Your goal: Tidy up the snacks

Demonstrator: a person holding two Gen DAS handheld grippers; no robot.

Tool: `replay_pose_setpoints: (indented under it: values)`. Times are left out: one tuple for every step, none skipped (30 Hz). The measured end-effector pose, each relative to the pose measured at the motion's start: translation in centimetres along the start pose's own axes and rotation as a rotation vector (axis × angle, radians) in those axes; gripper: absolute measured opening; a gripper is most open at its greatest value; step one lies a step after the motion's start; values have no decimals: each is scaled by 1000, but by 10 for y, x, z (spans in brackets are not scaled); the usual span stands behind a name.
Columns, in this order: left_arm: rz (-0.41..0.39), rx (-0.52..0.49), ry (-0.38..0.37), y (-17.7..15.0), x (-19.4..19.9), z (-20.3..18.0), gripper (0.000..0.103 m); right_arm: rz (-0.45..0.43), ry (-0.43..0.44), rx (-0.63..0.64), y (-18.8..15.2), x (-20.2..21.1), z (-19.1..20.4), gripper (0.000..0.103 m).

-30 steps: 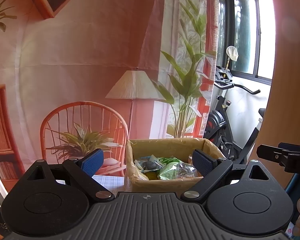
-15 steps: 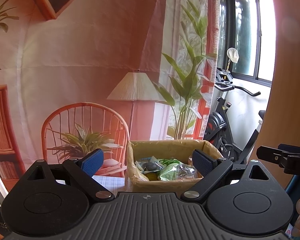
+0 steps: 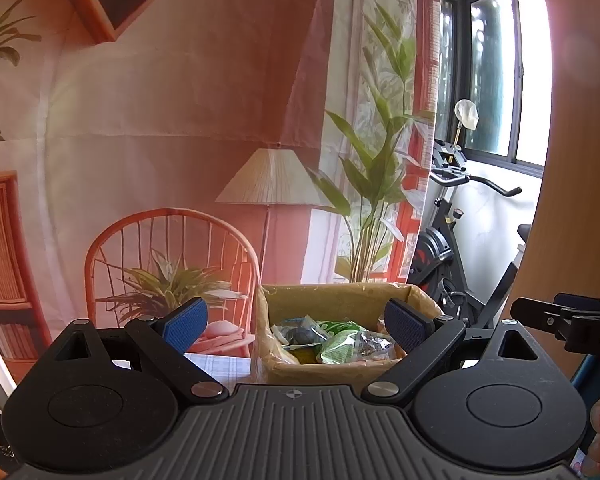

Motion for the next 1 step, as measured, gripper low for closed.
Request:
replay_pose_setpoints:
  values:
    - [0, 2, -1, 0, 0, 0, 97, 0, -1, 0, 0, 0, 1, 103]
Point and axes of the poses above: each gripper's, at about its wrist camera, not at the fingertips, and x roughly against the way its jaws point, z to its left, y to its top, the point moved 1 cm from there along -x, roughly the way its jaws point, and after that the axes turned 15 degrees about -x, right-handed, at the moved point
